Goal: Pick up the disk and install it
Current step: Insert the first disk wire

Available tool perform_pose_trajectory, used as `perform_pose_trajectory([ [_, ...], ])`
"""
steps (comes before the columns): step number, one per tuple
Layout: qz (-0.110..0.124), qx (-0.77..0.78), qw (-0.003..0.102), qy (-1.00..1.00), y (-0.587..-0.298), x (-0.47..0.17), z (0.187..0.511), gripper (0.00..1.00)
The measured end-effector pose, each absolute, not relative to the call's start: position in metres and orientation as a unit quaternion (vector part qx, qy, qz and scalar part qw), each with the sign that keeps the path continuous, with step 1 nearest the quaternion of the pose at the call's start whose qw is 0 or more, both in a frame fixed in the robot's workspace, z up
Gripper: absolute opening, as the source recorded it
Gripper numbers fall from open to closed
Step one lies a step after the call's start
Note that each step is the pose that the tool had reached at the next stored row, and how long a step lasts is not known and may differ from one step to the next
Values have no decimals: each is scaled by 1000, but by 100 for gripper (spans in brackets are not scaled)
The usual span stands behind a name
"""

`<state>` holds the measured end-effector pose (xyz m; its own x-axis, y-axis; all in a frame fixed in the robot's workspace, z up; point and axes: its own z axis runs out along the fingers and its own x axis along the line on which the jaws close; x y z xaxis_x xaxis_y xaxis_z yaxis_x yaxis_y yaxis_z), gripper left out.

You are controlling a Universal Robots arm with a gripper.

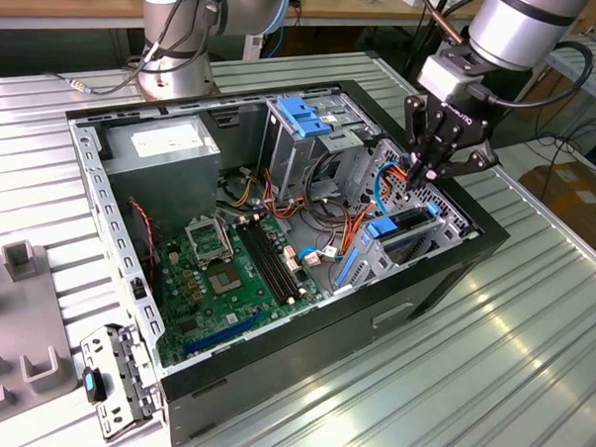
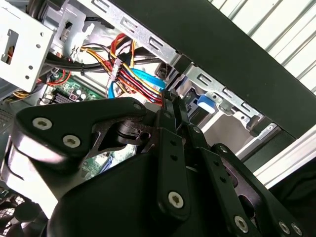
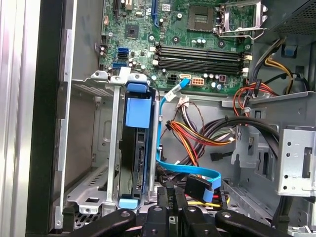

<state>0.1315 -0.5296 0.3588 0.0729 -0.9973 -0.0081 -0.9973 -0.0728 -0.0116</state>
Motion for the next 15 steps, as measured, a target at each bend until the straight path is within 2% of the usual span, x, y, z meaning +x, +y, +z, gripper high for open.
perform_pose_trajectory([
  [15,-1,-732,7,681,-531,129,359,17],
])
